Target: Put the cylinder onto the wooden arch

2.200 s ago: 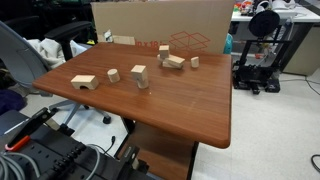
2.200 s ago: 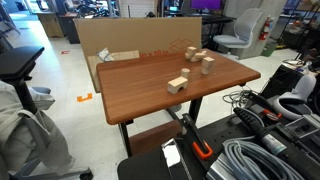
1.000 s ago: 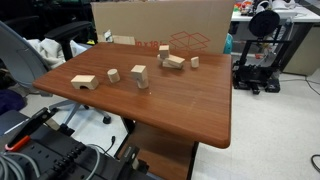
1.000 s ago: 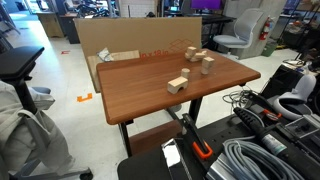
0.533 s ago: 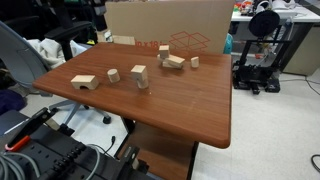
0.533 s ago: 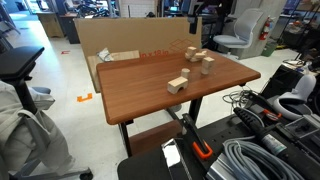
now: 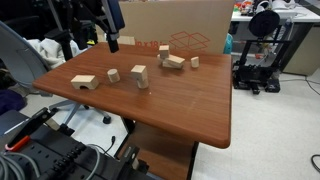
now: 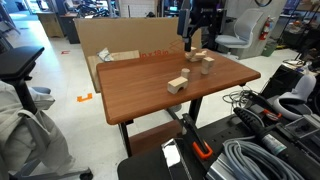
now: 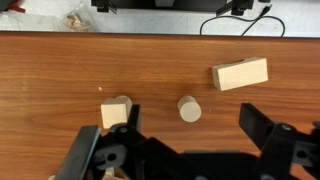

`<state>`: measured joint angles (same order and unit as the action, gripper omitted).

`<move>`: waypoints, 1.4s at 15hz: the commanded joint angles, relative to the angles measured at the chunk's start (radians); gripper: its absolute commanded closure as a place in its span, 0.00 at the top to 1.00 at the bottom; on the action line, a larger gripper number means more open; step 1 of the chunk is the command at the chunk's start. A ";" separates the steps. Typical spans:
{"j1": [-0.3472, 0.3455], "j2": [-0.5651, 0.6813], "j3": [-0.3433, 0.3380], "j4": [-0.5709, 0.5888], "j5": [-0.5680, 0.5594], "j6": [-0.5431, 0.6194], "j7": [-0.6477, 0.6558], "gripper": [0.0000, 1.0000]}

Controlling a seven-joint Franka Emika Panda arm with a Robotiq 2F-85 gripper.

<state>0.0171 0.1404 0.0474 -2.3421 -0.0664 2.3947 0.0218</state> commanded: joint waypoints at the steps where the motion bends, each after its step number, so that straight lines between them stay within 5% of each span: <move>1: 0.020 0.066 -0.010 0.041 -0.049 0.029 0.014 1.00; 21: 0.063 0.291 -0.029 0.190 -0.072 0.075 0.033 1.00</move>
<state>0.0511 0.3944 0.0444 -2.1872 -0.0999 2.4626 0.0241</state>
